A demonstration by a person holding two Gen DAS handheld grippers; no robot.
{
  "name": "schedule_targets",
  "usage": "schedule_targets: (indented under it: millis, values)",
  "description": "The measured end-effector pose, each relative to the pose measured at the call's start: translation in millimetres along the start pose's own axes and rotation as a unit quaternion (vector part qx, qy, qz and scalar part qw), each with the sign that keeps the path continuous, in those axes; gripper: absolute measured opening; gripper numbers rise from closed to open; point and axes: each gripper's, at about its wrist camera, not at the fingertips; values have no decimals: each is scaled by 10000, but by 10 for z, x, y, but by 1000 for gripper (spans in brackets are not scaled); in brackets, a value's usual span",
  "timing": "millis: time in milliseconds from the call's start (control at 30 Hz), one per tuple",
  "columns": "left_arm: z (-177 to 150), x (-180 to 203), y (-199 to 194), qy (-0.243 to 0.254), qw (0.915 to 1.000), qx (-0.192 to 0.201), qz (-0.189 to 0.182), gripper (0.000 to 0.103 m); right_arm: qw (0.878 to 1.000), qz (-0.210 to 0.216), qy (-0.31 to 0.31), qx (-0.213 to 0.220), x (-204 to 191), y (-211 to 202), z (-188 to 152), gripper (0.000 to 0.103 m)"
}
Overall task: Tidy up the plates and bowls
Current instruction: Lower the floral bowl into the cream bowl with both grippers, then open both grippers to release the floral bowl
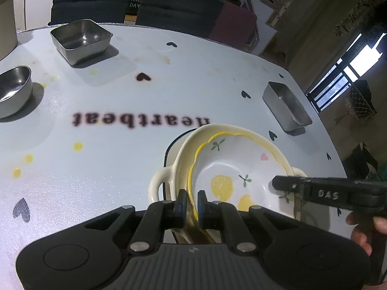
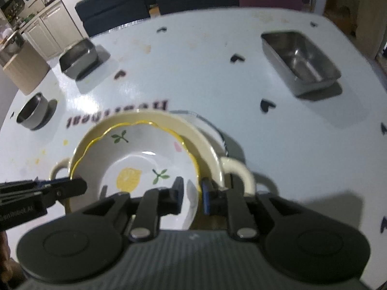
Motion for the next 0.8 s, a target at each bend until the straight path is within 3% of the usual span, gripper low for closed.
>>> schedule_targets:
  millis: [67,467,567,633,767,800]
  values:
    - [-3,4,-3,8,10000,2,2,9,9999,15,9,103,4,-50,17,29]
    - [-8,19,-74,36,10000,24,19,9,10000,30,-49,71,20,-163,-21,29]
    - [26,48,-187,5,9999,127,-25,13,9998,88,-105,148,-1,-242,-30,31]
    - [55,86,-282,21,9996,240,-112,26,9995,185,-129,242,-15,-331,-35,40]
    - [128,209,-435,294,9979,529,-244,71,9977,216,-108,629,15,-566,-38,71]
    - [149,238,-454,356,9972,605,-264,83,9971,148,-57,747,44,-624,-30,74]
Point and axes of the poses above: each gripper's, at about its wrist camera, not at the fingertips, and y roughly the way its jaws point, x to its right, z to its top, and after that the axes turned 15 degrees about x, right-handed
